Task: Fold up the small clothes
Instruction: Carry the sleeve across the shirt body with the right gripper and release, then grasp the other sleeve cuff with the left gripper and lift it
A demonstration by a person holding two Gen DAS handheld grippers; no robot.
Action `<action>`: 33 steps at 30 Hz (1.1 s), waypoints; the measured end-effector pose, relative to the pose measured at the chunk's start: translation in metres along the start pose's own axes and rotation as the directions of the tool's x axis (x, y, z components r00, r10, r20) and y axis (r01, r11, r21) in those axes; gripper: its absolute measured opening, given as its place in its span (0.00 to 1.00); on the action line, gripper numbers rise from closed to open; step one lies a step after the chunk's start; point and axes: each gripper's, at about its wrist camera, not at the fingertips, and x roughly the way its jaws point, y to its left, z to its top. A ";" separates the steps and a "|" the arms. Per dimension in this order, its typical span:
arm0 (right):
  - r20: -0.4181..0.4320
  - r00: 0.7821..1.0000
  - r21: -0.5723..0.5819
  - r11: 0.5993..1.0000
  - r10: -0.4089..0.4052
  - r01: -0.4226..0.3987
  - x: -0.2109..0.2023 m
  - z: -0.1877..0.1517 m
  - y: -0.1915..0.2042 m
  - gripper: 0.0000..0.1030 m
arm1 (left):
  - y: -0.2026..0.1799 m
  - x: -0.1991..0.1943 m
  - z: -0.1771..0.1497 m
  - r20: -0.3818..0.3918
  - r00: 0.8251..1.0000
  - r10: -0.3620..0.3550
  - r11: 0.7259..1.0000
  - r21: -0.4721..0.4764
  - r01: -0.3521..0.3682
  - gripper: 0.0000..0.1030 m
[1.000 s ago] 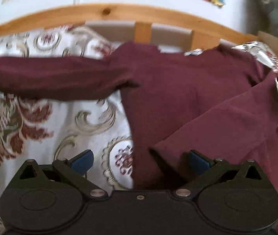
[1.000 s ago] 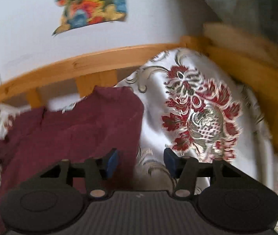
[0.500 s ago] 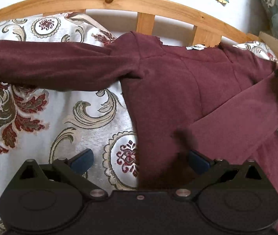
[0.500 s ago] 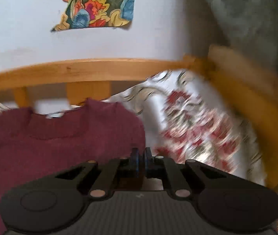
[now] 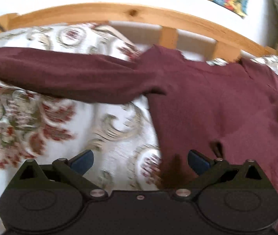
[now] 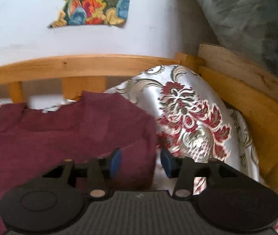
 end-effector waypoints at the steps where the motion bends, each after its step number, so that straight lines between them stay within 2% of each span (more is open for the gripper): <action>1: 0.007 1.000 0.010 1.000 0.021 -0.021 -0.008 -0.003 0.004 0.63 | 0.004 -0.004 0.004 0.016 0.999 0.029 1.000 -0.013 -0.028 0.99; 5: 0.049 0.990 0.036 0.991 0.129 -0.131 -0.042 -0.017 0.021 0.88 | 0.021 -0.027 0.020 0.099 0.990 0.102 0.995 -0.028 -0.099 0.99; 7: 0.065 0.981 0.045 0.981 0.184 -0.187 -0.059 -0.027 0.033 0.94 | 0.034 -0.046 0.029 0.154 0.976 0.156 0.988 -0.026 -0.154 0.99; 10: 0.054 0.963 0.066 0.962 0.262 -0.266 -0.077 -0.042 0.049 0.97 | 0.062 -0.073 0.036 0.207 0.942 0.266 0.964 -0.058 -0.260 0.99; 12: 0.038 0.951 0.071 0.948 0.307 -0.309 -0.086 -0.052 0.060 0.98 | 0.083 -0.091 0.039 0.217 0.912 0.349 0.937 -0.106 -0.334 0.99; 14: 0.035 0.941 0.077 0.938 0.335 -0.337 -0.096 -0.061 0.070 1.00 | 0.107 -0.104 0.043 0.223 0.888 0.402 0.914 -0.157 -0.374 0.99; 16: 0.024 0.933 0.089 0.929 0.359 -0.360 -0.104 -0.068 0.078 1.00 | 0.133 -0.110 0.049 0.202 0.872 0.445 0.888 -0.221 -0.403 0.99; 20: -0.006 0.913 0.108 0.908 0.408 -0.405 -0.113 -0.079 0.091 1.00 | 0.182 -0.112 0.059 0.163 0.870 0.465 0.845 -0.376 -0.381 0.99; 23: -0.031 0.903 0.097 0.900 0.429 -0.425 -0.118 -0.086 0.098 1.00 | 0.211 -0.108 0.067 0.157 0.890 0.428 0.830 -0.457 -0.319 0.97; 25: -0.044 0.898 0.085 0.897 0.439 -0.434 -0.121 -0.091 0.101 1.00 | 0.225 -0.100 0.075 0.131 0.911 0.392 0.823 -0.492 -0.284 0.88; 27: -0.056 0.894 0.075 0.894 0.445 -0.441 -0.123 -0.094 0.102 1.00 | 0.235 -0.095 0.083 0.114 0.919 0.377 0.808 -0.525 -0.267 0.77; 28: -0.060 0.892 0.075 0.893 0.449 -0.445 -0.125 -0.097 0.102 1.00 | 0.237 -0.090 0.086 0.100 0.918 0.383 0.797 -0.538 -0.273 0.64; 29: -0.064 0.890 0.077 0.891 0.452 -0.448 -0.125 -0.099 0.102 1.00 | 0.239 -0.087 0.088 0.092 0.917 0.388 0.789 -0.548 -0.279 0.43; 31: -0.068 0.888 0.089 0.889 0.455 -0.449 -0.125 -0.101 0.099 1.00 | 0.237 -0.083 0.095 0.074 0.914 0.398 0.786 -0.540 -0.299 0.21; 33: -0.070 0.888 0.103 0.889 0.454 -0.447 -0.126 -0.104 0.096 1.00 | 0.232 -0.084 0.100 0.079 0.905 0.418 0.793 -0.517 -0.322 0.08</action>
